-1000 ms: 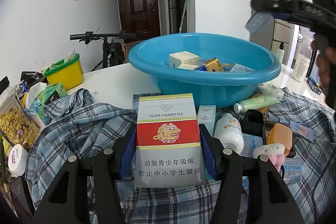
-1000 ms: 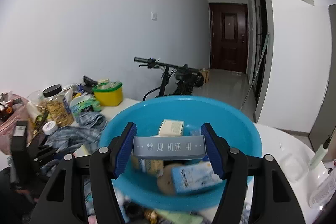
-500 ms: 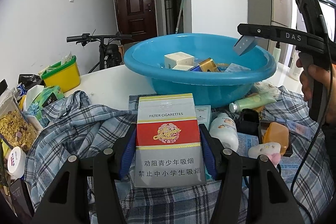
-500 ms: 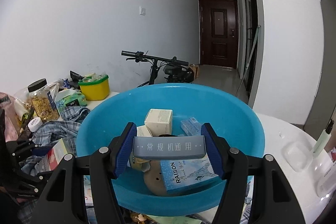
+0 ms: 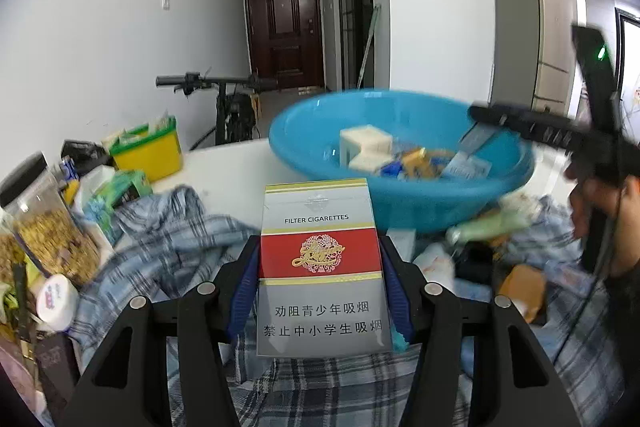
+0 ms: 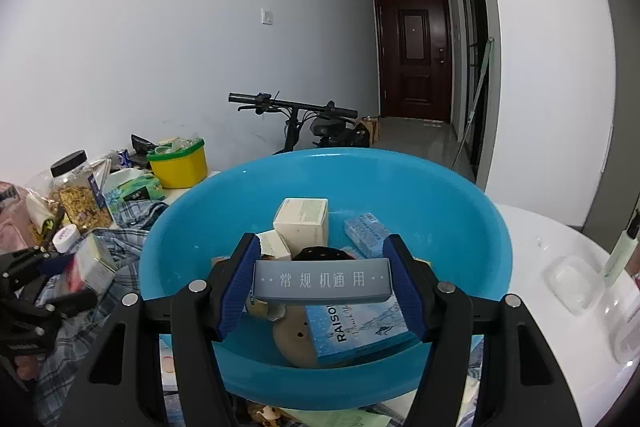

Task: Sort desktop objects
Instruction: 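Carry the cigarette pack and grey box over the blue basin with both tools, then release the cigarette pack into the basin with the left tool while the right tool releases the grey box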

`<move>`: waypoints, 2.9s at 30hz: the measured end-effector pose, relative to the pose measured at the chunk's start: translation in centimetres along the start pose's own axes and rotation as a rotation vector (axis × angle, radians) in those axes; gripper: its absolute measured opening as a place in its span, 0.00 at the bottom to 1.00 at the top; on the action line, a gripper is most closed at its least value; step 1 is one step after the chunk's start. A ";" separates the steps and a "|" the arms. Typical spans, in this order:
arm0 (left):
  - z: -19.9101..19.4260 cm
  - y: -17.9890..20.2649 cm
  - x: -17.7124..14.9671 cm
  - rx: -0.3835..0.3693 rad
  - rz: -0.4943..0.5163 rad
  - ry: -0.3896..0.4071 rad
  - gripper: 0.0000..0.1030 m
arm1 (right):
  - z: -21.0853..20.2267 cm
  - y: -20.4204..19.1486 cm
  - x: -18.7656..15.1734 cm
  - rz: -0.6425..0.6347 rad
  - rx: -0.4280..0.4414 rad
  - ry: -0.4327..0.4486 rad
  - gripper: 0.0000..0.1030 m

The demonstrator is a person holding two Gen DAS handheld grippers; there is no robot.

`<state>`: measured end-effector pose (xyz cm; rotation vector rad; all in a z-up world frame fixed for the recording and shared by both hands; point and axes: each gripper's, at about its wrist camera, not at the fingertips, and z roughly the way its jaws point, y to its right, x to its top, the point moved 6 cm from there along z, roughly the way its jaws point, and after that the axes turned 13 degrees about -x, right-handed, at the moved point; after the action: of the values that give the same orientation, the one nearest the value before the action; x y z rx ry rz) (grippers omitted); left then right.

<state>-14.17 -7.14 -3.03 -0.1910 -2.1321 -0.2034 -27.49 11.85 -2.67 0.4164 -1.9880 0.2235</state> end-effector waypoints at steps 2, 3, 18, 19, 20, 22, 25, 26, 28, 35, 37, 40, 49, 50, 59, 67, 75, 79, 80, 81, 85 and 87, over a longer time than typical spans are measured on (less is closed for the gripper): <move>-0.7 0.8 1.8 0.008 0.029 0.023 0.57 | -0.4 -0.3 0.2 -0.013 0.001 0.018 0.61; -0.9 1.1 2.9 0.012 0.037 0.039 0.57 | -0.4 -0.5 0.1 -0.020 -0.003 0.020 0.61; 7.5 0.2 8.5 -0.058 -0.089 0.093 0.57 | -0.4 -0.6 0.0 -0.018 -0.004 0.023 0.61; 7.8 0.2 8.2 -0.056 -0.081 0.086 0.57 | -0.4 -0.7 -0.1 -0.019 -0.004 0.023 0.61; 8.1 0.3 8.0 -0.044 -0.071 0.087 0.57 | -0.4 -0.6 -0.1 -0.018 -0.005 0.020 0.61; 8.6 0.4 7.6 -0.032 -0.050 0.071 0.57 | -0.3 -0.6 -0.2 -0.022 -0.012 0.021 0.61; 8.7 1.1 7.0 -0.041 -0.023 0.061 0.56 | -0.2 -0.3 -0.1 -0.013 -0.013 0.025 0.61; 8.6 1.2 6.8 -0.047 -0.027 0.061 0.56 | -0.2 -0.2 -0.2 -0.011 -0.012 0.024 0.61; 8.4 1.6 6.6 -0.065 -0.032 0.054 0.56 | -0.1 0.1 -0.2 -0.014 -0.021 0.019 0.61; 7.8 1.6 6.9 -0.069 -0.027 0.080 0.56 | -0.7 0.5 0.3 0.000 -0.025 0.039 0.61; 7.8 1.5 7.0 -0.072 -0.030 0.086 0.56 | -0.9 0.4 0.4 -0.004 -0.027 0.047 0.61; 7.4 1.8 7.0 -0.102 -0.031 0.111 0.56 | -0.9 0.4 0.4 -0.008 -0.026 0.039 0.61; 7.6 2.0 7.3 -0.085 -0.017 0.128 0.56 | -0.9 0.7 0.5 -0.017 -0.036 0.036 0.61; 7.7 1.8 7.4 -0.078 -0.021 0.132 0.56 | -1.0 0.7 0.5 -0.020 -0.034 0.036 0.61; 8.4 0.7 7.7 -0.062 -0.061 0.106 0.56 | -1.2 0.8 0.4 -0.021 -0.038 0.044 0.61; 6.9 1.0 8.1 -0.018 -0.038 0.160 1.00 | -1.1 0.8 0.5 -0.018 -0.036 0.040 0.61; 7.0 0.6 7.8 -0.018 -0.055 0.132 1.00 | -1.1 0.6 0.5 -0.018 -0.036 0.037 0.61; 6.8 0.6 7.8 0.009 -0.044 0.135 1.00 | -1.0 0.5 0.5 -0.018 -0.036 0.038 0.61; 6.8 0.6 7.8 0.012 -0.042 0.134 1.00 | -1.1 0.5 0.4 -0.017 -0.035 0.037 0.61; 6.8 0.6 7.8 0.013 -0.043 0.131 1.00 | -1.1 0.5 0.5 -0.017 -0.036 0.039 0.61; 6.6 0.4 7.7 0.005 -0.055 0.132 1.00 | -1.0 0.2 0.5 0.004 -0.007 0.028 0.65; 6.7 0.3 7.7 0.001 -0.061 0.127 1.00 | -0.8 0.0 0.3 0.020 0.014 0.007 0.95</move>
<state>-23.64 -4.92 -0.09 -0.1090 -2.0129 -0.2437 -26.93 12.09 -2.05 0.4041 -1.9857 0.2512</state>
